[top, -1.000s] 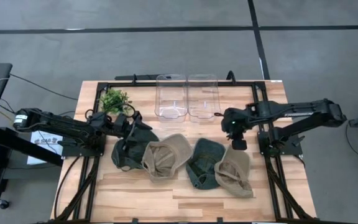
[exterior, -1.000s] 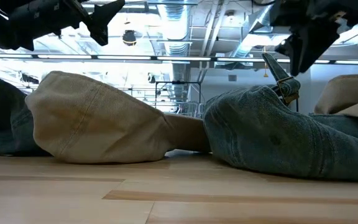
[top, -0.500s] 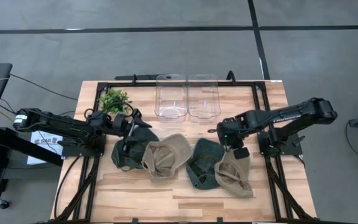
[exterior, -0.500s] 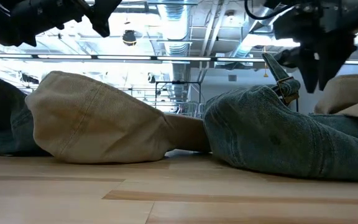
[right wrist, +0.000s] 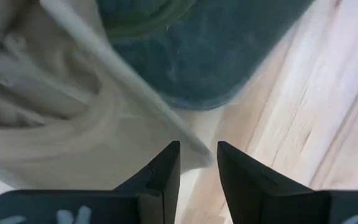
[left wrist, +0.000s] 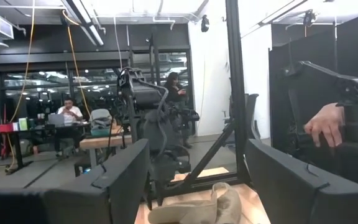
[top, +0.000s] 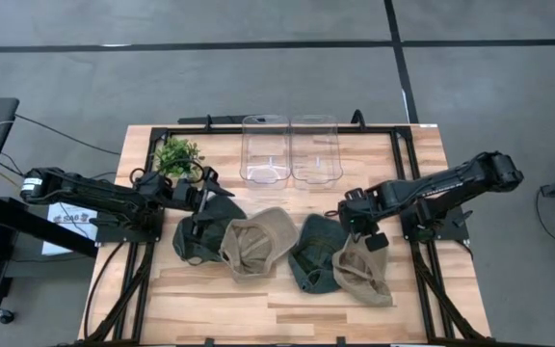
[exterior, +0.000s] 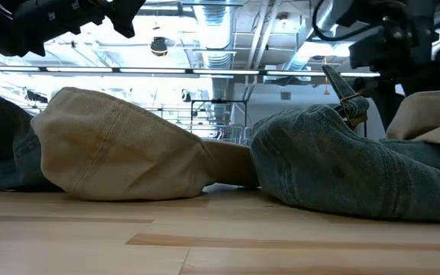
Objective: Pick & Place hat
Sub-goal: Put the right brown cap into the right transparent bin
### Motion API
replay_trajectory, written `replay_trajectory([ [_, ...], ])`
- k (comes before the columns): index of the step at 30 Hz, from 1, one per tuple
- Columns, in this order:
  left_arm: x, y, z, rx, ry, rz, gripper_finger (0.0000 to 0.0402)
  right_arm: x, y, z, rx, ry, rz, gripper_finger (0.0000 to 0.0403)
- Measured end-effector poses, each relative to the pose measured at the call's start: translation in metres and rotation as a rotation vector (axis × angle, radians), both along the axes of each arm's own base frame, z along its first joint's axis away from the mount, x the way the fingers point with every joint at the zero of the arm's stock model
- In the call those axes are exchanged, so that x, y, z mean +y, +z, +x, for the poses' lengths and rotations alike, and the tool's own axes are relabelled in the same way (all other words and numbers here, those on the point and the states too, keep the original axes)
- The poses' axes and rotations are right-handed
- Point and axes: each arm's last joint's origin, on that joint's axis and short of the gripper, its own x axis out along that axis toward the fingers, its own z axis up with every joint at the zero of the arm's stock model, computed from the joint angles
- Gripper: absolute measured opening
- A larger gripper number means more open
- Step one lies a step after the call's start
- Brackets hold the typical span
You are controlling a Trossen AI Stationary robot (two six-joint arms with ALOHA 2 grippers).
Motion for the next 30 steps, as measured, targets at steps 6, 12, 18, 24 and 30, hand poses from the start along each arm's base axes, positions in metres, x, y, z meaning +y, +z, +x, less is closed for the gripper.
replay_trajectory([
  [6,0.000,0.000,0.000,0.004,0.000,0.000,0.0264,0.002,-0.010,0.000,-0.021,0.080,-0.008,0.0097],
  [12,0.000,0.000,0.000,0.002,0.000,0.000,0.0264,0.002,-0.011,0.001,-0.037,0.112,-0.009,0.0097],
  [18,0.000,0.001,0.000,-0.011,0.000,-0.001,0.0264,0.000,-0.011,0.007,-0.087,0.089,0.009,0.0086],
  [24,0.000,0.002,-0.001,-0.027,0.000,-0.001,0.0264,-0.004,-0.011,0.003,-0.033,0.110,0.149,0.0013],
  [30,0.000,0.002,-0.001,-0.027,0.000,-0.001,0.0264,-0.007,-0.010,-0.006,0.047,0.077,0.215,0.0005],
])
